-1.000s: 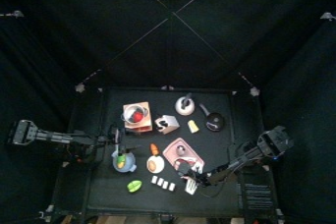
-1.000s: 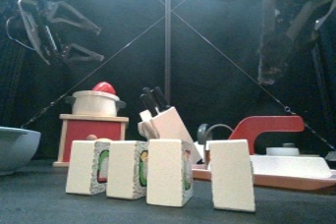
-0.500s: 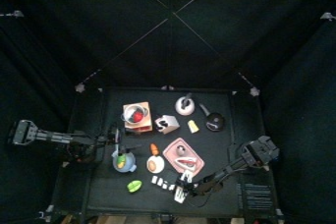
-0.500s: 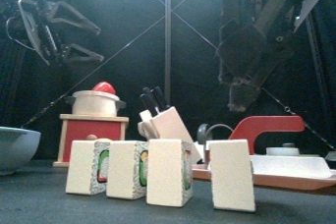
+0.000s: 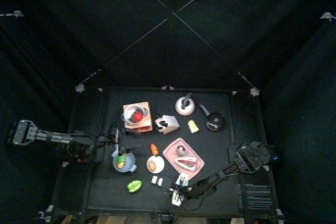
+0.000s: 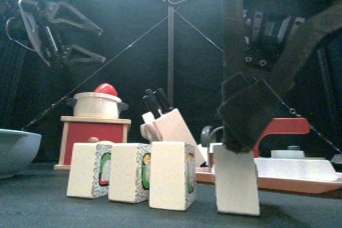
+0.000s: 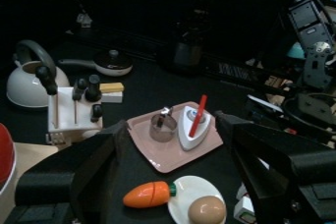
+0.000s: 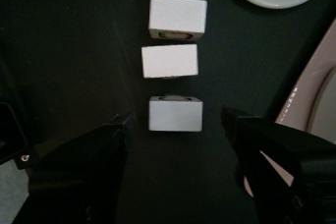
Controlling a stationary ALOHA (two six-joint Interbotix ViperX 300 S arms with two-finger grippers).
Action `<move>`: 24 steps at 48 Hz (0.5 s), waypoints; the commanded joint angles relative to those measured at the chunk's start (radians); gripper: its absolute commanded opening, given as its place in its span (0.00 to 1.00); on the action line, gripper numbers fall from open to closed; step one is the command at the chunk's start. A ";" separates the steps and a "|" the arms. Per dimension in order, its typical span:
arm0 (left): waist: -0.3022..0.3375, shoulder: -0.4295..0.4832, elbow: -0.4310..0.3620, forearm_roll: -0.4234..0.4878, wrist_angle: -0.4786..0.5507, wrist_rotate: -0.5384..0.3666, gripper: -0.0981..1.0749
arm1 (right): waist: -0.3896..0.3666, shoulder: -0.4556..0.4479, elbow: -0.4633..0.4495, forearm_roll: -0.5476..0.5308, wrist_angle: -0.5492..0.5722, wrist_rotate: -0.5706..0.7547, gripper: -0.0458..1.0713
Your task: Grab white sushi piece from table
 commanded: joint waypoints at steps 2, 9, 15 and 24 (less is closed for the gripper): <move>0.000 0.000 -0.011 0.000 -0.003 0.002 0.96 | -0.009 -0.006 -0.025 0.000 -0.003 -0.002 0.93; 0.000 0.000 -0.011 0.000 -0.003 0.002 0.96 | -0.020 0.009 -0.034 0.003 -0.008 0.000 0.93; 0.000 0.002 -0.011 0.000 -0.003 0.002 0.96 | -0.023 0.014 -0.035 0.002 -0.008 -0.002 0.92; 0.000 0.002 -0.011 0.000 -0.005 0.000 0.96 | -0.025 0.020 -0.035 -0.005 -0.009 -0.002 0.91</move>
